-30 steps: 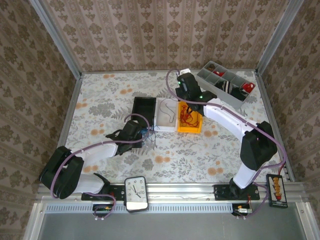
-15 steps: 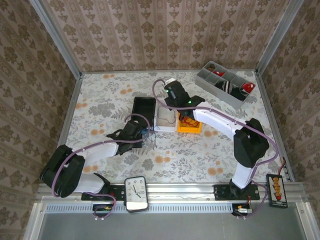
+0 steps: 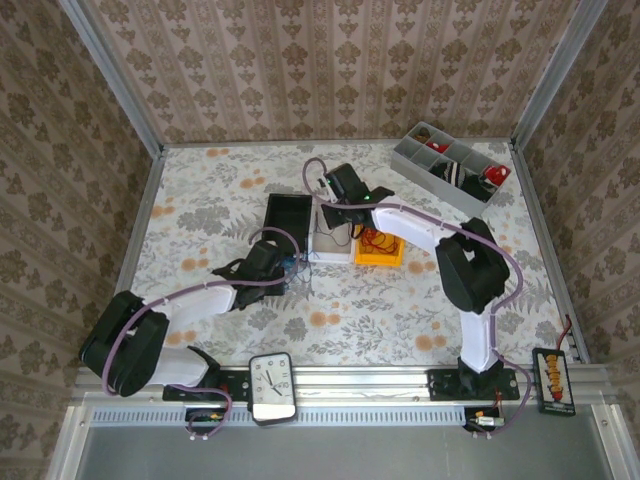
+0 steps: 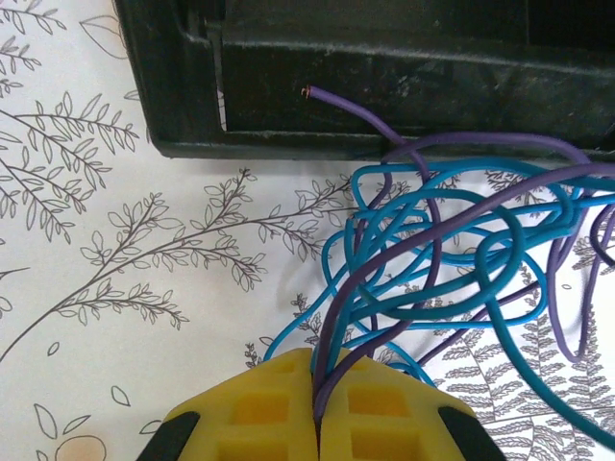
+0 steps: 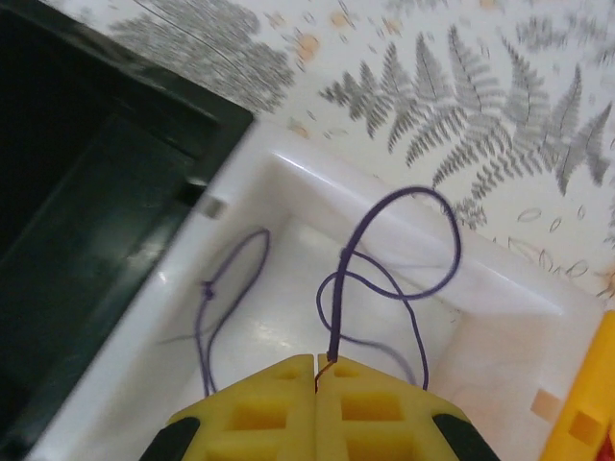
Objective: Untangle the cables
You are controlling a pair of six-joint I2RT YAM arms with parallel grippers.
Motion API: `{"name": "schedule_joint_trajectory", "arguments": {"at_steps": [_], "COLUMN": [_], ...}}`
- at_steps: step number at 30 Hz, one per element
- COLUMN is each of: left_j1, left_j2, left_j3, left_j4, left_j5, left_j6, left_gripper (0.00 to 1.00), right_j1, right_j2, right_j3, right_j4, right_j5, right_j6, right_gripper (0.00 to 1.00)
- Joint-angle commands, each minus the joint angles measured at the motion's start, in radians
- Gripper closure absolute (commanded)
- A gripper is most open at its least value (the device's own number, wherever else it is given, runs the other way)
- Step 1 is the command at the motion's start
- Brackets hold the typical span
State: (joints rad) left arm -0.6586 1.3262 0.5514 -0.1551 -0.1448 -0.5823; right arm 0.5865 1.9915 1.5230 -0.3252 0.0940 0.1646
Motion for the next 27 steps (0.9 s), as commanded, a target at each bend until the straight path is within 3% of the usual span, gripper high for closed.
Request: {"name": "schedule_joint_trajectory", "arguments": {"at_steps": [1,6,11,15,20,27], "left_j1": [0.003,0.001,0.001,0.001,0.002,0.004], "left_j2": [-0.029,-0.043,-0.048,-0.048,-0.032,-0.001], "left_j3": [0.013,0.006,0.001,-0.002,-0.011,-0.014], "left_j4": [-0.026,-0.027,-0.019,-0.002,0.057,0.115], "left_j5": [0.005,0.001,0.010,0.043,0.160,0.386], "left_j6": [0.013,0.010,0.015,0.029,0.075,0.132], "left_gripper": [1.00,1.00,1.00,1.00,1.00,1.00], "right_j1": [-0.012,-0.013,-0.013,-0.012,0.031,0.130], "right_j2": [0.018,-0.036,-0.124,-0.225,-0.322,-0.312], "right_j3": [0.044,0.023,-0.030,-0.109,-0.266,-0.403], "right_j4": [-0.035,-0.023,0.001,0.034,0.094,0.123], "right_j5": [-0.056,-0.041,0.004,0.001,-0.199,-0.389], "right_j6": [0.068,0.081,0.086,0.074,0.079,0.117], "right_gripper": [0.88,0.60,0.49,0.50,0.51,0.54]}}
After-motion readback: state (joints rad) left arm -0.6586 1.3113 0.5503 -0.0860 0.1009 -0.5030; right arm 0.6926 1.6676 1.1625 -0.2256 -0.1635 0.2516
